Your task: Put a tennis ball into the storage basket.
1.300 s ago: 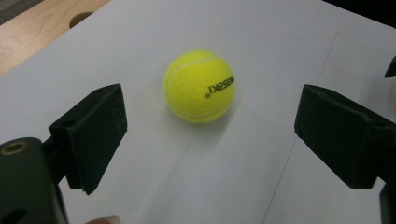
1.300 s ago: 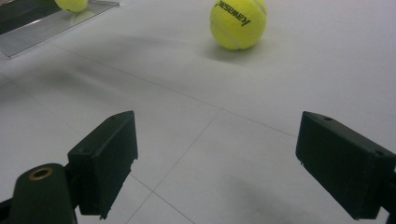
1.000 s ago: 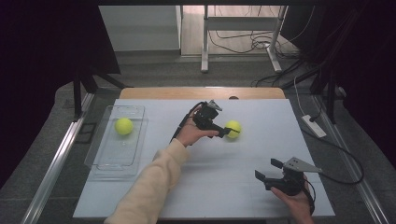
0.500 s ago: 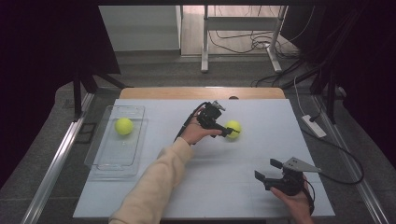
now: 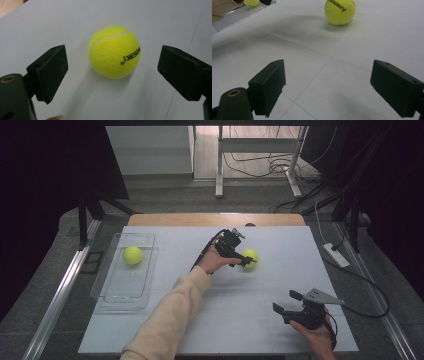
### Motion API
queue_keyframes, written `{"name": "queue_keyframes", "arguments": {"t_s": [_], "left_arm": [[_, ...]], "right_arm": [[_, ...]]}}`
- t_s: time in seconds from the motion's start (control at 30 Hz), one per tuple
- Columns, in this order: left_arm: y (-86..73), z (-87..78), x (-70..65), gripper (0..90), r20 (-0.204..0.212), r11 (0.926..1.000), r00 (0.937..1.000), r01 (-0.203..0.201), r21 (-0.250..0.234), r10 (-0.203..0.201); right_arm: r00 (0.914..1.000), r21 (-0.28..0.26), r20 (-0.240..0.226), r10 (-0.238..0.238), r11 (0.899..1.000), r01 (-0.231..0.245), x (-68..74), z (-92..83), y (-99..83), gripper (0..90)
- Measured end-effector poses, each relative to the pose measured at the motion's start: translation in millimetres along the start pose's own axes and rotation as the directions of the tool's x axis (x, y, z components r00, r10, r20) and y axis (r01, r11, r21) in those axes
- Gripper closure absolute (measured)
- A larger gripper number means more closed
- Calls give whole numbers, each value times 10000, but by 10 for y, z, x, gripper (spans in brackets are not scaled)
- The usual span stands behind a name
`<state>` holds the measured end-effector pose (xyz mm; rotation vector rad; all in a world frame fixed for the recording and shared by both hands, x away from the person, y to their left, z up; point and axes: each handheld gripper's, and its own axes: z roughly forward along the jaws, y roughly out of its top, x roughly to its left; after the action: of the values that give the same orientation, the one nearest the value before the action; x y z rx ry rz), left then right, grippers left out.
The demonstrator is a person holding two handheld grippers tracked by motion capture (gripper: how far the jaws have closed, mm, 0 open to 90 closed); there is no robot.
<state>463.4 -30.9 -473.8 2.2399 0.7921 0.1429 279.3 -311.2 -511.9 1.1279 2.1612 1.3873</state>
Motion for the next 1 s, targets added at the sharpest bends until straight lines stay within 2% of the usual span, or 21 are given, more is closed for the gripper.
{"name": "queue_keyframes", "arguments": {"t_s": [0.73, 1.0], "left_arm": [[84, 347, -34, 106, 148, 9990, 9999, -38, 451, 31], [47, 435, 2, 123, 193, 9978, 9996, 183, 635, -195]], "right_arm": [[10000, 76, 25, -6, 10000, 6, -4, -2, -12, 131], [10000, 66, 49, -11, 10000, 11, -9, -7, -14, 131]]}}
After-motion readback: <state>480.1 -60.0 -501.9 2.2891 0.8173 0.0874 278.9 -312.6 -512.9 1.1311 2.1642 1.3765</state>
